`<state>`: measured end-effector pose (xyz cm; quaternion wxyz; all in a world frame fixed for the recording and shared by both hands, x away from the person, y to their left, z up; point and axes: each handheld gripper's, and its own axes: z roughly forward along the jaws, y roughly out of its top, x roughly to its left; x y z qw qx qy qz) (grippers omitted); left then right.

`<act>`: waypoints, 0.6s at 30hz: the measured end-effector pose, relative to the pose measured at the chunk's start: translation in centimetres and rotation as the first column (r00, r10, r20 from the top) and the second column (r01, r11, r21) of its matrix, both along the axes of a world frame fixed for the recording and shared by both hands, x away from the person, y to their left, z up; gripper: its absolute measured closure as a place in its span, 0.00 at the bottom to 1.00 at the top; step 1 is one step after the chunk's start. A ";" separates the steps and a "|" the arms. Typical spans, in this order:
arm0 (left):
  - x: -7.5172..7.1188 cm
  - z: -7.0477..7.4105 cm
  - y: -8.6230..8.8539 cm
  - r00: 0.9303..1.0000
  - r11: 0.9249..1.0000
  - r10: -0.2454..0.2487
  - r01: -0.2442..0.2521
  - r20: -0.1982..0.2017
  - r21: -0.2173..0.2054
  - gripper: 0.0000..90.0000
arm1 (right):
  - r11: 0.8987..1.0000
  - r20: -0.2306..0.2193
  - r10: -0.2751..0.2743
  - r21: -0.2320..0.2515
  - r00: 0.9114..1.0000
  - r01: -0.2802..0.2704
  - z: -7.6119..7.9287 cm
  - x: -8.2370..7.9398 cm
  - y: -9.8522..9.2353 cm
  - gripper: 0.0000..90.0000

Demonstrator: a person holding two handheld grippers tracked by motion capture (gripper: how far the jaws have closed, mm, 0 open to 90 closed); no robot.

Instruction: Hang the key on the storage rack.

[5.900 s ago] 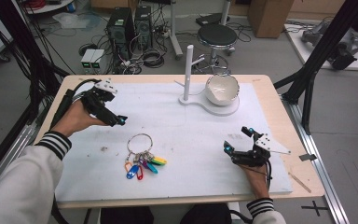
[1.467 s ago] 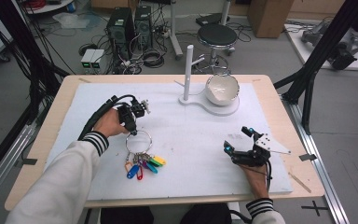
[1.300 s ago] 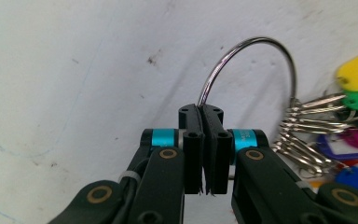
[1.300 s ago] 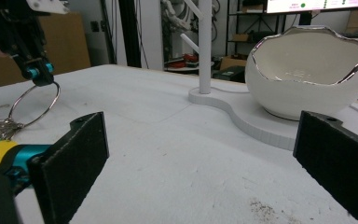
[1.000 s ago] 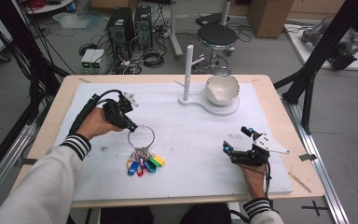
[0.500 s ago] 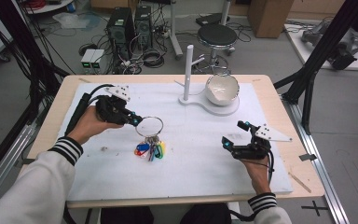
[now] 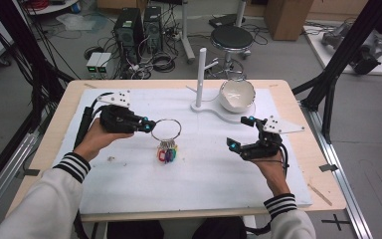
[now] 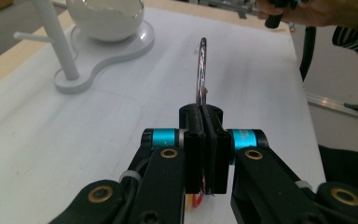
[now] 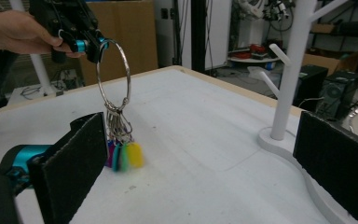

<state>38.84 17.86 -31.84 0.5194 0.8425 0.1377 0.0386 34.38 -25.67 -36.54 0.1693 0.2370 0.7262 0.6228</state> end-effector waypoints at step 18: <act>-0.7 -0.5 -1.6 0.998 0.992 -0.045 0.050 0.045 -0.114 0.97 | 0.982 -0.041 0.180 -0.051 0.983 -0.182 3.2 2.4 4.9 0.03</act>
